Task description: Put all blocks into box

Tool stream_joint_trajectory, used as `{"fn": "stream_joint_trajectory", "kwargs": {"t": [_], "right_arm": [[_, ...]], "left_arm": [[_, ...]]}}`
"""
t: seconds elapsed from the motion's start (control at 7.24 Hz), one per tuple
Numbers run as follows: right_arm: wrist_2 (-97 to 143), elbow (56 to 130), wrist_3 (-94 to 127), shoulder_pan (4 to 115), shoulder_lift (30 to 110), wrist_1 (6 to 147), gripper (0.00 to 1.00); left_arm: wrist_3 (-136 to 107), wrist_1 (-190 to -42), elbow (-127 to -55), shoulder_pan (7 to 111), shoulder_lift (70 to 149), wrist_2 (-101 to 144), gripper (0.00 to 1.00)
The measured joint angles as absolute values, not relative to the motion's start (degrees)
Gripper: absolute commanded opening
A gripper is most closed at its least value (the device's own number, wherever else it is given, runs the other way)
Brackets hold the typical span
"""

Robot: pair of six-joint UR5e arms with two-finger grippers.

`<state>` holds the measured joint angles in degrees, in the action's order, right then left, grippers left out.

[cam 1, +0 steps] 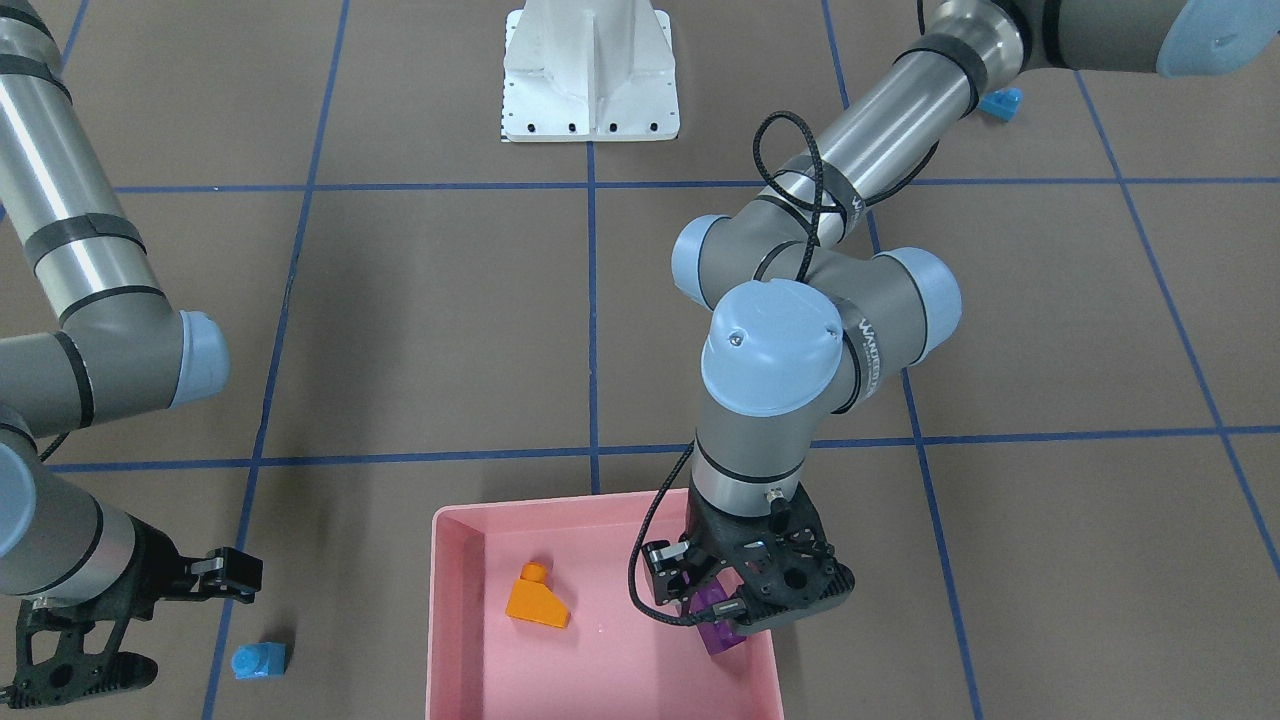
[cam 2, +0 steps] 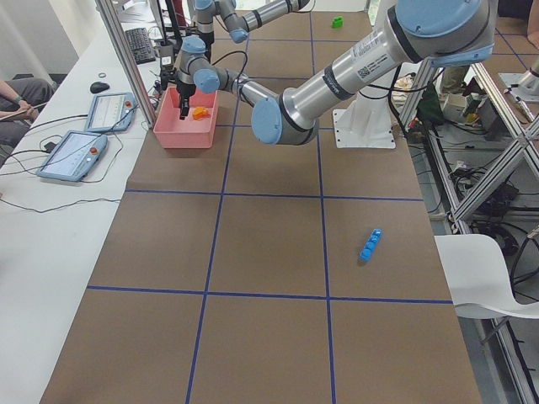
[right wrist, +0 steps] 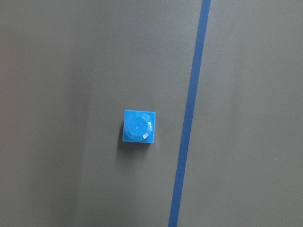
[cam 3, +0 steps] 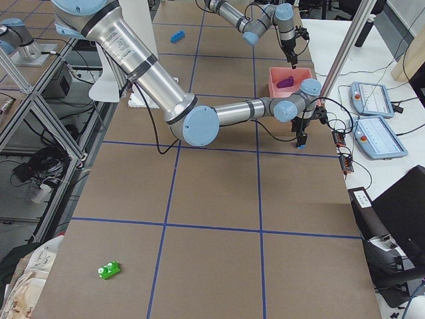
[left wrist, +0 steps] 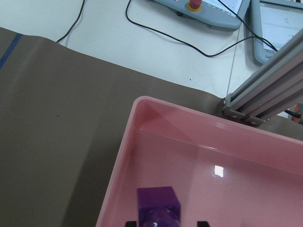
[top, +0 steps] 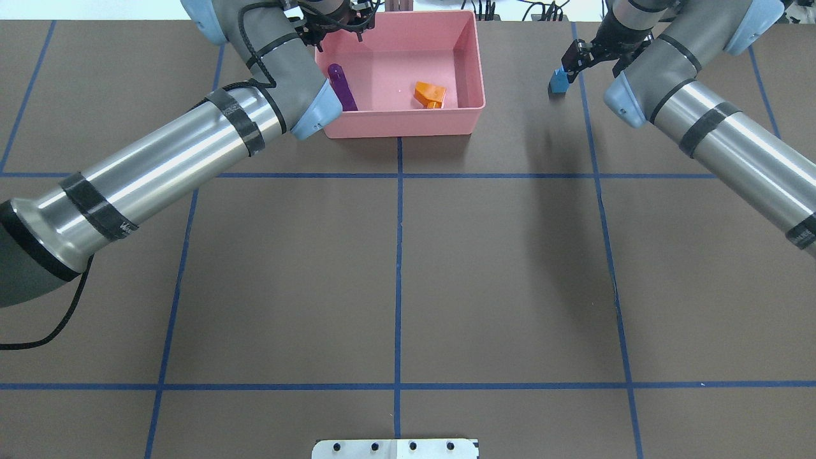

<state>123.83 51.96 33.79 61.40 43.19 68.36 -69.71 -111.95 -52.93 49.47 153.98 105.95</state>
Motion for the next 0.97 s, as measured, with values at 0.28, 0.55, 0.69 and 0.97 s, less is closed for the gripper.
{"fn": "stream_joint_trajectory", "kwargs": {"t": [0.28, 0.55, 0.69, 0.97], "right_arm": [[123.5, 44.3, 36.4, 61.2, 39.0, 63.4, 0.97], [121.6, 39.3, 38.0, 60.2, 37.3, 58.0, 0.79], [120.3, 38.3, 38.7, 59.3, 37.0, 56.9, 0.6], [119.3, 37.7, 39.2, 58.1, 36.9, 56.3, 0.28]], "left_arm": [[-65.3, -111.6, -60.9, 49.4, 148.0, 113.0, 1.0], [-64.2, -111.5, -67.4, 49.5, 143.2, 116.4, 1.0], [-64.1, -111.5, -68.3, 49.4, 142.5, 116.7, 1.0], [-64.2, -111.6, -68.7, 49.4, 142.1, 116.9, 1.0]]}}
